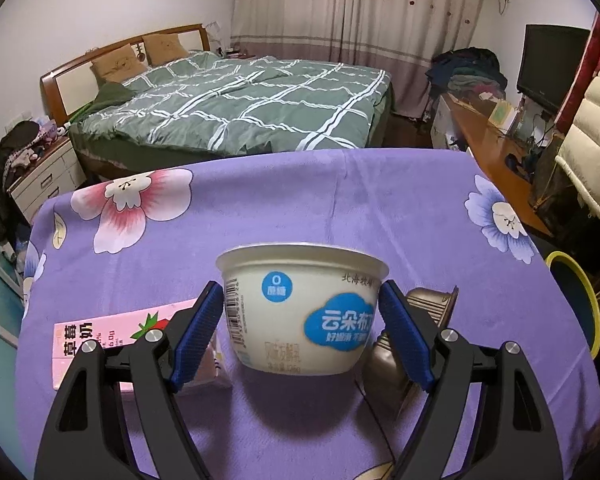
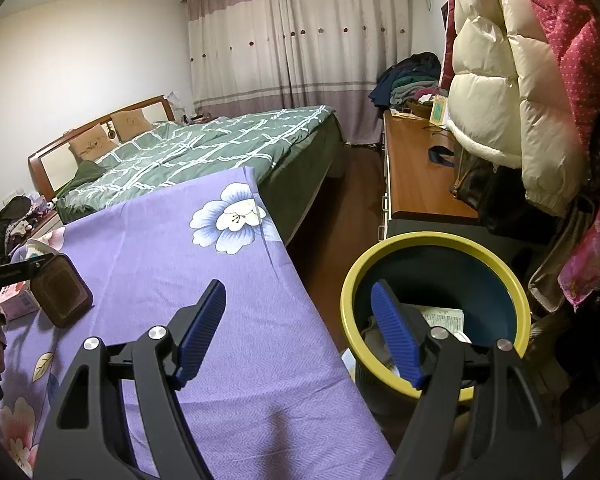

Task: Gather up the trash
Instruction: 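Lift the yogurt cup, carry it over the bin and open the left tool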

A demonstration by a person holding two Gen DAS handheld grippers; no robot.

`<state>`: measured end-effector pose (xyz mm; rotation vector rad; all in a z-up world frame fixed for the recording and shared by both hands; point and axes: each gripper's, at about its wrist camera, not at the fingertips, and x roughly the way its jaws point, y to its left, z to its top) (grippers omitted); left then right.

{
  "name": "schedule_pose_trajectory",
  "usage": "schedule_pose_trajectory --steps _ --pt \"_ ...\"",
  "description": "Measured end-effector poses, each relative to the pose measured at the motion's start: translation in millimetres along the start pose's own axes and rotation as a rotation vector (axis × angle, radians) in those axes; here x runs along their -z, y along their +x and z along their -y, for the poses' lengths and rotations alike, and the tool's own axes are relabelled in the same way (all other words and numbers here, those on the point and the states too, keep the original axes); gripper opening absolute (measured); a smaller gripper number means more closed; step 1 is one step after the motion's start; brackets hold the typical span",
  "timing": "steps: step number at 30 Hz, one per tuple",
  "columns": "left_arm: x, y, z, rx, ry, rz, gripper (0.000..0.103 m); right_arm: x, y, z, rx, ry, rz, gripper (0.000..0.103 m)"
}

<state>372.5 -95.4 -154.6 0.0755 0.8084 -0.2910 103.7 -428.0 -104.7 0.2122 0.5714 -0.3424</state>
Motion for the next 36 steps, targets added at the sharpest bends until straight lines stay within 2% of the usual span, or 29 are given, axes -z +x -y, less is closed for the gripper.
schedule_pose_trajectory --steps 9,15,22,26,30,36 --pt "-1 7 -6 0.047 -0.036 -0.010 0.081 0 2 0 -0.003 -0.004 -0.009 0.071" --pt "0 3 -8 0.041 -0.044 0.011 0.080 0 4 0 -0.007 -0.006 -0.016 0.071" --pt "-9 -38 -15 -0.003 -0.073 0.120 0.080 0 5 -1 -0.009 -0.005 -0.016 0.071" --pt "-17 -71 -8 -0.002 -0.063 0.184 0.080 1 5 -1 -0.010 -0.005 -0.010 0.071" --pt "-17 -100 6 0.026 -0.055 0.219 0.080 1 0 1 -0.026 0.003 0.012 0.071" --pt "-9 -132 50 0.099 -0.002 0.247 0.080 1 -17 22 -0.021 0.028 0.041 0.071"
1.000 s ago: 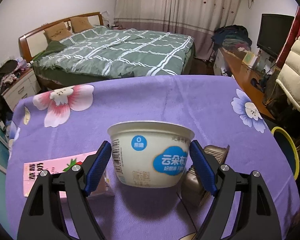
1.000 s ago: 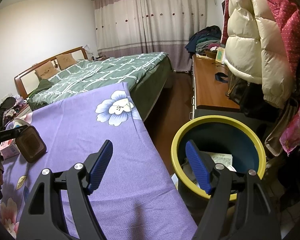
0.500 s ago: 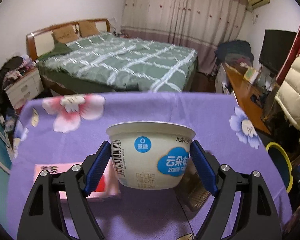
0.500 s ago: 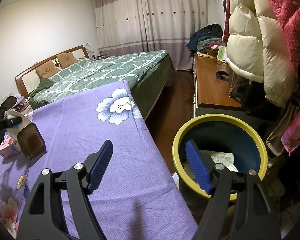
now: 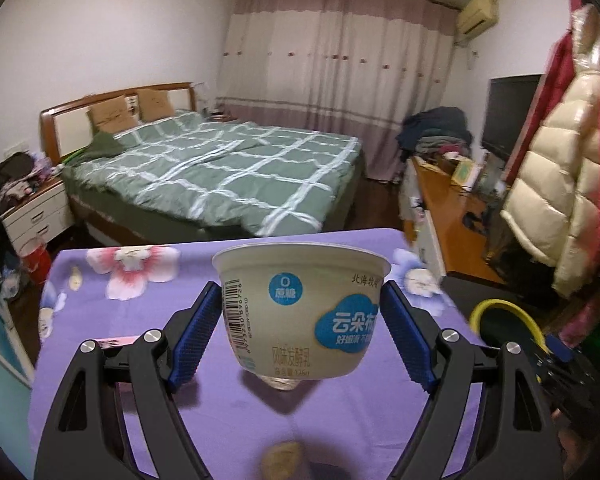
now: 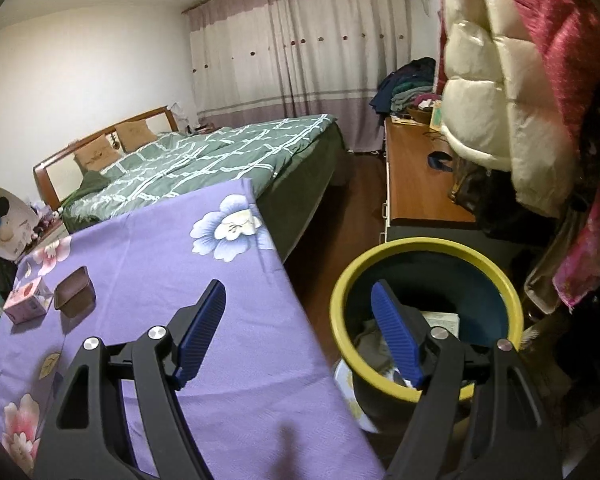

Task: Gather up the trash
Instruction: 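Lift the yogurt cup, carry it over the bin and open the left tool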

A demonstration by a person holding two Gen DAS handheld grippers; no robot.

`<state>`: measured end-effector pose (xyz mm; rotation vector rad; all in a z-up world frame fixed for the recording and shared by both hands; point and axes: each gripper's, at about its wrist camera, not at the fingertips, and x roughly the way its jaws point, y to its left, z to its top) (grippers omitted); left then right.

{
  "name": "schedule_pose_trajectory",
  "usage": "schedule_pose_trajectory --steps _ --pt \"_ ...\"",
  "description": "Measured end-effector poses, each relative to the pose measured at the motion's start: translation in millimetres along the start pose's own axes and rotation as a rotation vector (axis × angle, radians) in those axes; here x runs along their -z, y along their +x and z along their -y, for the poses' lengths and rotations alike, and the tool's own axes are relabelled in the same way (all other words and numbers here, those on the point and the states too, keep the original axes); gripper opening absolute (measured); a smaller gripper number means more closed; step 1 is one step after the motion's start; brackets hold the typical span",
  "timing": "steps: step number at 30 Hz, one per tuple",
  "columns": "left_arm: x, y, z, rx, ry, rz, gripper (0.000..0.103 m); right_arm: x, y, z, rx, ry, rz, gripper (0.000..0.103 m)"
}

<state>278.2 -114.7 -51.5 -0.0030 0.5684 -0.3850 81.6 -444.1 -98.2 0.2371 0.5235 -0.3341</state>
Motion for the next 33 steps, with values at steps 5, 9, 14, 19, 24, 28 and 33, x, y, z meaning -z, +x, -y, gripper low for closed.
schedule_pose_trajectory --steps 5,9,14,19,24,28,33 --pt "4 -4 58 0.114 0.038 -0.003 0.080 -2 -22 30 0.020 0.024 0.027 0.071" --pt "7 7 107 0.202 0.065 -0.026 0.080 0 -41 56 0.042 0.032 0.043 0.071" --pt "14 33 177 0.299 0.117 -0.082 0.080 3 -62 94 0.085 0.070 0.062 0.071" --pt "22 64 243 0.362 0.176 -0.135 0.080 5 -75 133 0.127 0.117 0.069 0.072" --pt "32 100 302 0.415 0.224 -0.205 0.080 12 -74 162 0.157 0.153 0.051 0.072" --pt "40 119 333 0.438 0.241 -0.250 0.080 16 -73 179 0.172 0.185 0.042 0.072" --pt "51 139 359 0.444 0.251 -0.283 0.080 19 -72 192 0.186 0.206 0.040 0.072"
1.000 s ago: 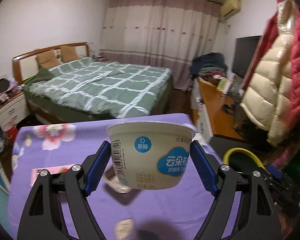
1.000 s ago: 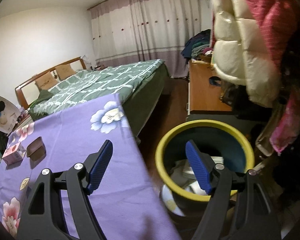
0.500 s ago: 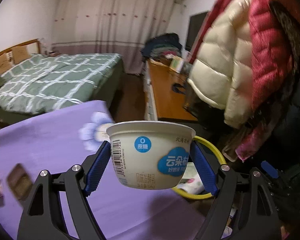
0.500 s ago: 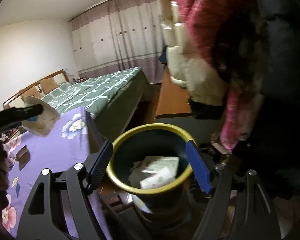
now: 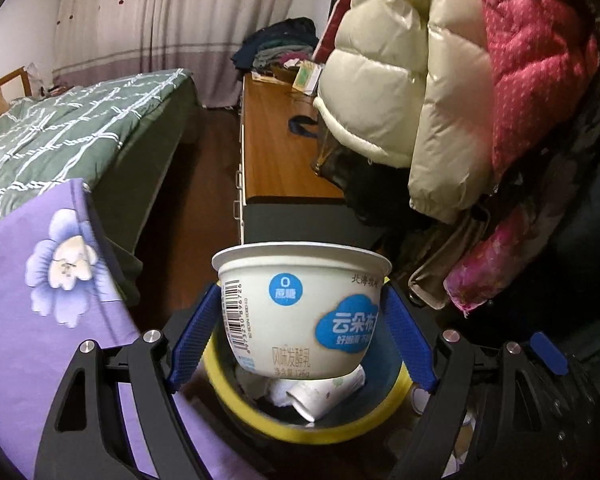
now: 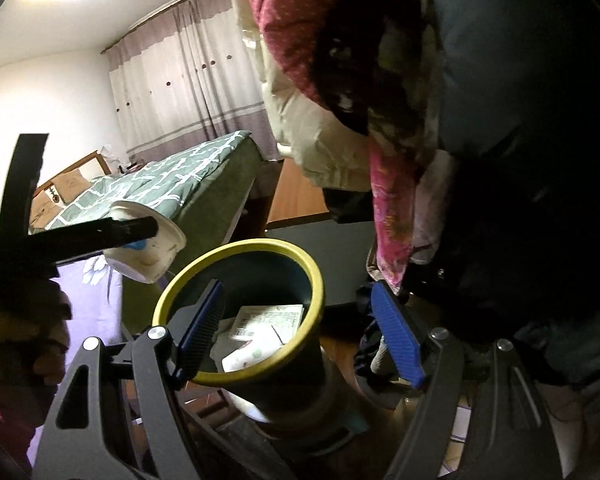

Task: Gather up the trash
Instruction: 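Lift the yogurt cup, carry it over the bin and open the left tool, then reach the right tool to the brown plastic tray and grasp it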

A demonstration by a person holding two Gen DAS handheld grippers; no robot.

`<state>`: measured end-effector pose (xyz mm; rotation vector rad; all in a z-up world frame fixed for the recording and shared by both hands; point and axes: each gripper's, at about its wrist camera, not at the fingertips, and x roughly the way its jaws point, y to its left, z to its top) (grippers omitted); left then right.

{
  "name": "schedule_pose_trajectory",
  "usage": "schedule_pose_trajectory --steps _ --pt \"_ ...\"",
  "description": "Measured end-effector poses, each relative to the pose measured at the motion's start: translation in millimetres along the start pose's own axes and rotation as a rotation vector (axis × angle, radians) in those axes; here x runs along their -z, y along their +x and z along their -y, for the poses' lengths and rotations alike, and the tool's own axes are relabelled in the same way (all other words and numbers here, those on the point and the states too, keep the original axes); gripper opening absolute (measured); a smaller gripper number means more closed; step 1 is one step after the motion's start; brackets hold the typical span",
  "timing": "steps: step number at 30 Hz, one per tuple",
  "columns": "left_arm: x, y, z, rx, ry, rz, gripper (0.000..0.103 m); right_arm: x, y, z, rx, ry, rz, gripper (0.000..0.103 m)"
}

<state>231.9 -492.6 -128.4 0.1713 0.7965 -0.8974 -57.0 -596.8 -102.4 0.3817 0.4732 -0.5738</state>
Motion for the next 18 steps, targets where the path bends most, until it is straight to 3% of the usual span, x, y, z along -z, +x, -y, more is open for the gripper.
schedule_pose_trajectory --steps 3,9,13,18 --pt "0 8 1 -0.016 -0.009 0.011 0.095 1 2 3 0.001 0.006 -0.008 0.072" --pt "1 -17 -9 -0.028 -0.029 0.057 0.095 1 5 -4 -0.010 -0.006 -0.011 0.072" --pt "10 -69 -29 -0.074 -0.038 0.152 0.097 3 8 -16 -0.036 -0.022 -0.023 0.072" --pt "37 -145 -81 -0.175 -0.107 0.260 0.098 5 8 -41 -0.078 -0.060 -0.028 0.072"
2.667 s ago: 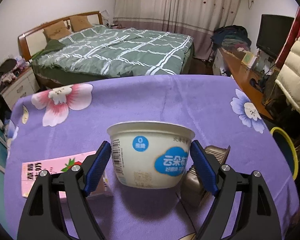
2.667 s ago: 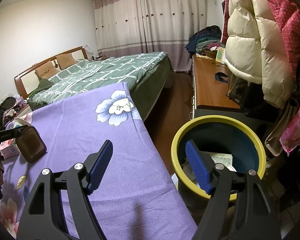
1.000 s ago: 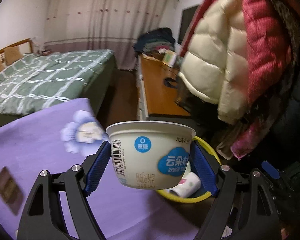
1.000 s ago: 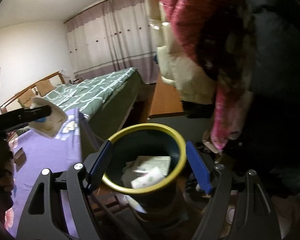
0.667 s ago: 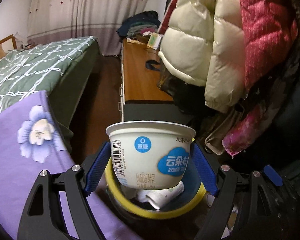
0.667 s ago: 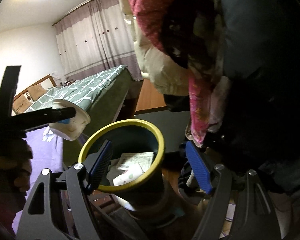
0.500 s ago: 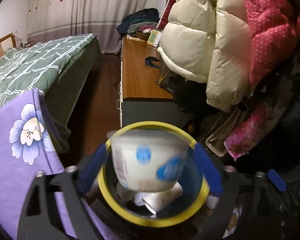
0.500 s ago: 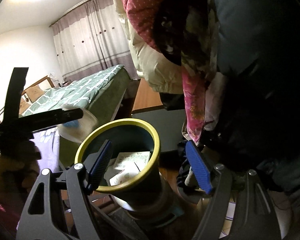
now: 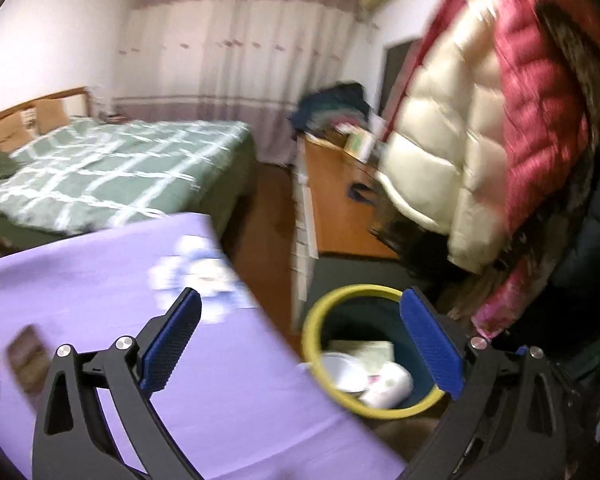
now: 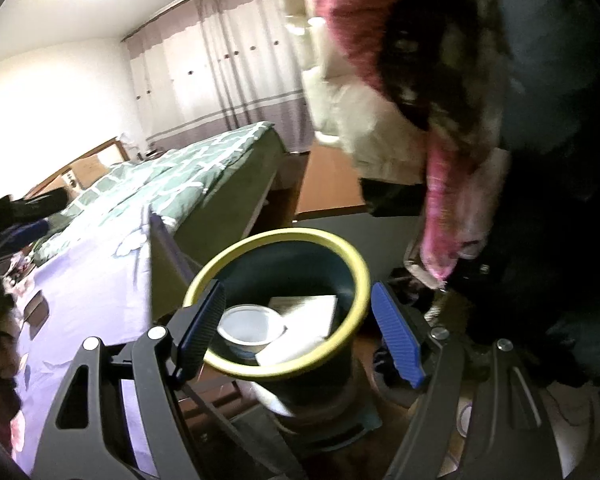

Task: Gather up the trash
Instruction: 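Reach the right tool to the brown plastic tray and grasp it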

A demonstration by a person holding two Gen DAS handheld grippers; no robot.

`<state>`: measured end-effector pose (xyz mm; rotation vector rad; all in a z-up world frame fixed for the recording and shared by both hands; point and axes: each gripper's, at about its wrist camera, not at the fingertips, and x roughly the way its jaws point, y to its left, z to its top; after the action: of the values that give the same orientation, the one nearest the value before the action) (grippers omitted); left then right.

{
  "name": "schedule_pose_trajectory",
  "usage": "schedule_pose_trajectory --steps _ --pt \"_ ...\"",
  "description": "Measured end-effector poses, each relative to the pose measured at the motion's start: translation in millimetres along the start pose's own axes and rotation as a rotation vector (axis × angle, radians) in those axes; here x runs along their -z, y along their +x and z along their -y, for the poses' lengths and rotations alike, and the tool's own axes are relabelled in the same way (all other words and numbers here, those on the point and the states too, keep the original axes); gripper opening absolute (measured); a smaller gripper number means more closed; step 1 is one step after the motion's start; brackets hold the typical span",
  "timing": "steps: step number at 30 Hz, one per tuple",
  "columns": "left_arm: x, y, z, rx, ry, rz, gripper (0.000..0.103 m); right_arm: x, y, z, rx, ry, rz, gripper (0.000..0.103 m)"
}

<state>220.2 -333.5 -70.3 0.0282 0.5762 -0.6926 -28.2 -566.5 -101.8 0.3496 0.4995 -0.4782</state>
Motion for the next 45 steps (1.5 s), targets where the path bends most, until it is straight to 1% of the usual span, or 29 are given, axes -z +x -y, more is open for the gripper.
schedule_pose_trajectory --steps 3,4,7,11,15,16,19,23,24,25,28,31,33,36,38,42,45 --pt "7 -38 -47 -0.081 -0.055 0.043 0.098 0 1 -18 -0.026 -0.024 -0.005 0.072" --pt "12 -53 -67 -0.124 -0.075 0.058 0.098 0 2 -23 -0.031 -0.032 -0.006 0.072" --pt "25 -82 -105 -0.223 -0.101 0.094 0.098 0 2 -43 -0.056 -0.056 -0.008 0.072" --pt "45 -121 -167 -0.343 -0.158 0.117 0.098 0 4 -77 -0.095 -0.099 -0.017 0.072" --pt "63 -152 -228 -0.437 -0.234 0.147 0.098 2 7 -118 -0.147 -0.154 -0.034 0.072" --pt "66 -157 -237 -0.453 -0.244 0.154 0.098 3 8 -125 -0.158 -0.162 -0.038 0.072" --pt "79 -172 -273 -0.514 -0.282 0.174 0.098 5 11 -160 -0.214 -0.204 -0.061 0.072" --pt "96 -188 -308 -0.564 -0.353 0.200 0.098 6 19 -222 -0.335 -0.291 -0.105 0.072" --pt "99 -190 -313 -0.572 -0.368 0.208 0.098 6 20 -233 -0.353 -0.313 -0.110 0.072" --pt "102 -195 -321 -0.584 -0.391 0.218 0.098 8 22 -254 -0.383 -0.355 -0.110 0.074" --pt "108 -201 -330 -0.603 -0.422 0.238 0.098 12 29 -297 -0.463 -0.435 -0.115 0.082" --pt "113 -205 -339 -0.611 -0.445 0.248 0.098 22 47 -350 -0.562 -0.529 -0.171 0.083" --pt "112 -207 -336 -0.615 -0.448 0.253 0.098 29 60 -374 -0.593 -0.582 -0.195 0.086" --pt "112 -206 -331 -0.624 -0.441 0.256 0.098 41 82 -406 -0.595 -0.639 -0.238 0.088" --pt "112 -206 -331 -0.622 -0.444 0.258 0.098 46 94 -416 -0.588 -0.652 -0.264 0.090" --pt "112 -208 -328 -0.615 -0.455 0.256 0.098 58 117 -434 -0.572 -0.698 -0.326 0.090" --pt "112 -205 -327 -0.610 -0.456 0.251 0.098 62 129 -444 -0.556 -0.716 -0.348 0.090"
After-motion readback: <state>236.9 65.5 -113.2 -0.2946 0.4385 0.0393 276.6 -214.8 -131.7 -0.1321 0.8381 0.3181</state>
